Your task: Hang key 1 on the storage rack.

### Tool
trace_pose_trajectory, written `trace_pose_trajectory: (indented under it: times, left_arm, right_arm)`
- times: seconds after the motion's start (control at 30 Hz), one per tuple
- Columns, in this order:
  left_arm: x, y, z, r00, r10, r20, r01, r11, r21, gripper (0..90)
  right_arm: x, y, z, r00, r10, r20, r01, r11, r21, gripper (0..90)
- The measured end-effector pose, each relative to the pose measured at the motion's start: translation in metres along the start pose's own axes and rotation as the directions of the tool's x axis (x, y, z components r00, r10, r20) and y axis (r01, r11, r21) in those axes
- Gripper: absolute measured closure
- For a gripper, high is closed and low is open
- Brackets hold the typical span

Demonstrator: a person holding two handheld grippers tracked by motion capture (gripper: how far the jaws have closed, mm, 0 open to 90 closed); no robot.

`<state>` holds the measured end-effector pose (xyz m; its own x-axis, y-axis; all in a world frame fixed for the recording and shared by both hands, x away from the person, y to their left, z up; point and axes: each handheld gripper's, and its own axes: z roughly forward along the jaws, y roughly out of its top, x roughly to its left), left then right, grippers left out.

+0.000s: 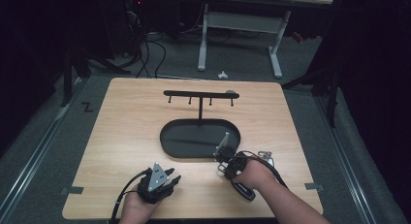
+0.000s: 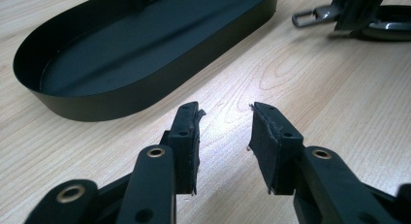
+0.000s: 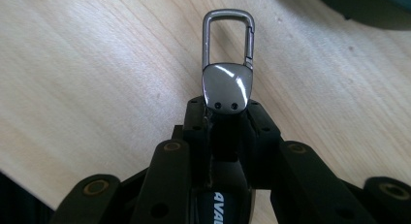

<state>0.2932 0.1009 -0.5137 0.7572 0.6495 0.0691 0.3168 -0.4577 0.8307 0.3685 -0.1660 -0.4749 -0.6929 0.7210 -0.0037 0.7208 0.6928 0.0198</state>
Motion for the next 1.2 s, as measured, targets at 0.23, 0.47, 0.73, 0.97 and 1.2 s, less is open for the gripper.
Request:
trace_pose_trajectory:
  times: [0.23, 0.47, 0.73, 0.97, 1.2]
  left_arm:
    - [-0.001, 0.000, 0.000, 1.0000, 0.001, 0.000, -0.001, 1.0000, -0.001, 63.2]
    - [0.000, 0.000, 0.001, 1.0000, 0.004, 0.004, -0.004, 1.0000, 0.005, 63.2]
    - [0.000, 0.000, 0.000, 1.0000, 0.003, 0.000, -0.003, 1.0000, 0.001, 62.5]
    - [0.001, -0.001, 0.000, 1.0000, -0.001, -0.002, 0.001, 1.0000, -0.002, 61.9]
    - [0.001, -0.001, 0.000, 1.0000, -0.003, -0.002, 0.003, 1.0000, -0.002, 61.8]
  right_arm:
    - [-0.006, -0.009, -0.015, 0.9999, 0.012, 0.004, -0.012, 0.999, -0.037, 80.1]
    - [-0.006, -0.015, -0.028, 0.9989, 0.047, 0.005, -0.047, 0.998, -0.047, 80.4]
    - [-0.010, -0.020, -0.048, 0.9991, 0.043, 0.002, -0.043, 0.995, -0.091, 80.3]
    - [-0.011, -0.022, -0.062, 0.9988, 0.049, 0.004, -0.049, 0.992, -0.114, 80.5]
    - [-0.016, -0.026, -0.075, 0.9976, 0.070, 0.004, -0.068, 0.985, -0.161, 80.6]
